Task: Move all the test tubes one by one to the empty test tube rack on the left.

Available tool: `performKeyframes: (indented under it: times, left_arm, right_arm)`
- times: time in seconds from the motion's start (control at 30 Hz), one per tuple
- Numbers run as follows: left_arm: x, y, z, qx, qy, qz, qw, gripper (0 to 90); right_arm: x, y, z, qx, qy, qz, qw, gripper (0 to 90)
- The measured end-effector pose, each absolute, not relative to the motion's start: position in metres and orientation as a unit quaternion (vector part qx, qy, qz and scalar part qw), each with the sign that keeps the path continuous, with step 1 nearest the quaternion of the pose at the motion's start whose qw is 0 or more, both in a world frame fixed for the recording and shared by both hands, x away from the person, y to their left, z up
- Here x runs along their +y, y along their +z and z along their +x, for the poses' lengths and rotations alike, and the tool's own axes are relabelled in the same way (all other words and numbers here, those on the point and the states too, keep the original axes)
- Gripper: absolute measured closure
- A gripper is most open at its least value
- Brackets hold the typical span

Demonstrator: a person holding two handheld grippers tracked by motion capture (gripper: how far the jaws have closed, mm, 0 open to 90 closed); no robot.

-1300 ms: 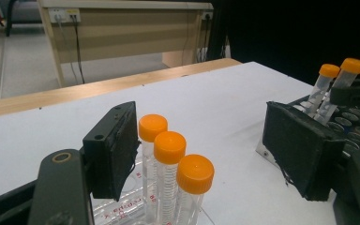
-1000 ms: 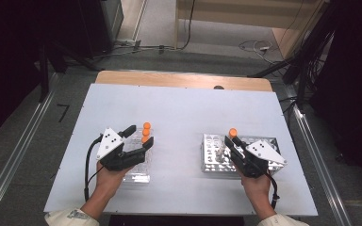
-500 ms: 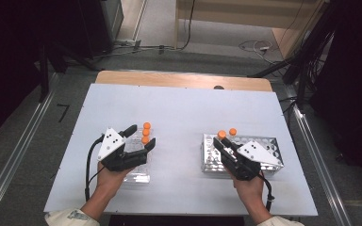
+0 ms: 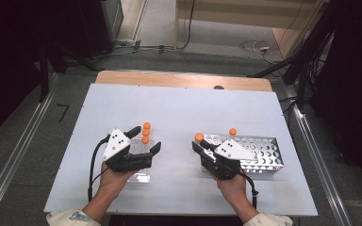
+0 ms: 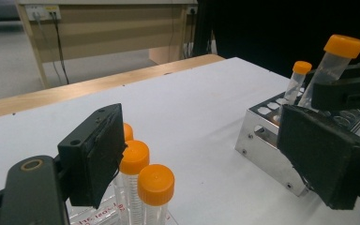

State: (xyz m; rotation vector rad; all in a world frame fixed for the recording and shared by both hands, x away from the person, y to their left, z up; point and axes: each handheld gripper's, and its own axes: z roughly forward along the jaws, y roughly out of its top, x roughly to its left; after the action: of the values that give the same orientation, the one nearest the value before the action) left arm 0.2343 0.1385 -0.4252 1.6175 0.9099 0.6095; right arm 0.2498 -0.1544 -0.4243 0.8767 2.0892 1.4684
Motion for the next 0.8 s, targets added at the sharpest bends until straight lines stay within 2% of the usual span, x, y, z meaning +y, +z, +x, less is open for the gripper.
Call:
performKeyframes:
  times: [0.37, 0.8]
  left_arm:
    - [0.139, -0.424, 0.234, 0.386, 0.254, 0.681, 0.568, 17.9]
    - [0.128, -0.422, 0.234, 0.361, 0.236, 0.691, 0.58, 28.0]
  right_arm:
    - [-0.125, -0.433, 0.257, 0.776, 0.519, 0.3, 0.198, 71.7]
    - [-0.099, -0.443, 0.259, 0.792, 0.51, 0.285, 0.177, 71.7]
